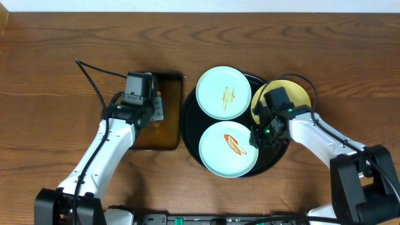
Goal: Clean dirty plates on tray and stack at the side
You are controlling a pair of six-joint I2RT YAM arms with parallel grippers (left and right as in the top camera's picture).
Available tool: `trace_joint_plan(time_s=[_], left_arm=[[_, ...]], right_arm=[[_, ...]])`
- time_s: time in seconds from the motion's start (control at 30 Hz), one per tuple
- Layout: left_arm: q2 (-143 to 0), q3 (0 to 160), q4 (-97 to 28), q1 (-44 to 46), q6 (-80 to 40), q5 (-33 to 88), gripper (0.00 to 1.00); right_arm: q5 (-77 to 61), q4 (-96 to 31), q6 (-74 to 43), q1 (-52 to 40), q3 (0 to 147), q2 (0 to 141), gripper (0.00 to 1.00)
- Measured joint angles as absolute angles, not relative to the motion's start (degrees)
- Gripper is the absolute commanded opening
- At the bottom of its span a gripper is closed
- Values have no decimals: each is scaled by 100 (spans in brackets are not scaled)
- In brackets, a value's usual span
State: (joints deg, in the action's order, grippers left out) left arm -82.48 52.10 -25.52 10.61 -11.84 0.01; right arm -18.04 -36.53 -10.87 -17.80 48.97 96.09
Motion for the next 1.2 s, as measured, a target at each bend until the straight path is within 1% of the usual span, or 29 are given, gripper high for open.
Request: trace_joint_plan(time_s=[0.07,0.23,0.43,0.73,0.97,1.2], left_arm=[[-8248,5210,-2543,1061,-1184,1,8],[-8248,5210,-2528,1061,-1184,1,7],[-8221,5210,-2370,1061,-1184,-1,8],[-7363,5210,-1741,1061,-1184,-67,8],[-6829,5210,-1688,1061,-1184,-405,8],[-6722,5210,-1686,1061,-1184,-491,7]], right_arm=[[-1796,-3634,-1120,-1782,4901,9627,13],[-1813,-3483,-1160,-1787,4901,9666,5],[-1876,-3415,-1177,-1798,4901,9677,2],[-1874,-3406,-1179,-1813,4901,9675,1],[-1874,-3402,-1179,-1813,4901,9675,1],[-1874,-3402,-1179,-1813,4901,9677,1]])
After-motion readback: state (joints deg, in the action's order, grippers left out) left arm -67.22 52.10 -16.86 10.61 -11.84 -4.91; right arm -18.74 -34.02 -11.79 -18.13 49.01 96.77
